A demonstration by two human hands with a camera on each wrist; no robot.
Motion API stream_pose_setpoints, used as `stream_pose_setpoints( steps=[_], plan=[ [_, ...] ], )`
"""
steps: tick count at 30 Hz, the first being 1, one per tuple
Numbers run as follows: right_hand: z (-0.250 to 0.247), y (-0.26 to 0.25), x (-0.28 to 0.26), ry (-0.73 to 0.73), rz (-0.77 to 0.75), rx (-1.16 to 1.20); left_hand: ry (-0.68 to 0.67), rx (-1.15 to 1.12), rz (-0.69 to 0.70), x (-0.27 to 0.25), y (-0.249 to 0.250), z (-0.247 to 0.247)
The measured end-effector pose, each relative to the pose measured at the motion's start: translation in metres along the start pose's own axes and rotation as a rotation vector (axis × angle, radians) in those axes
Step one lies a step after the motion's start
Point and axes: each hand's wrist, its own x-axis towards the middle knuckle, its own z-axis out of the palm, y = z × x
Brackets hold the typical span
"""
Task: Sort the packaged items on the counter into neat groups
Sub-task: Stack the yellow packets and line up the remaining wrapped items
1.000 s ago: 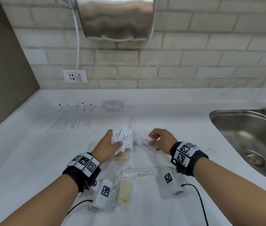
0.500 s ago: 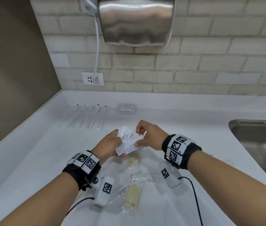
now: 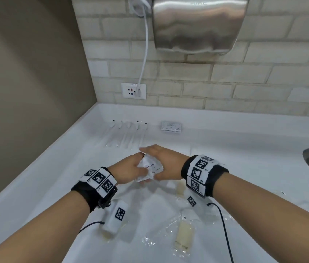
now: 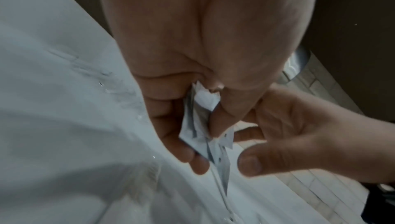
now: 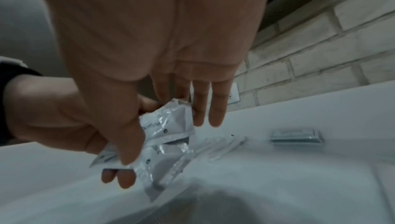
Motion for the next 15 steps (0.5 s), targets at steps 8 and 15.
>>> stream_pose_setpoints(
  steps=[8,15],
  plan=[
    [0.015,-0.012,0.043,-0.054,0.138,-0.307,-0.019,0.188,-0.014,0.017,-0.034,-0.036],
    [0.022,-0.013,0.071,-0.012,0.152,-0.506,-0.076,0.061,-0.065,0.023,-0.034,-0.051]
  ],
)
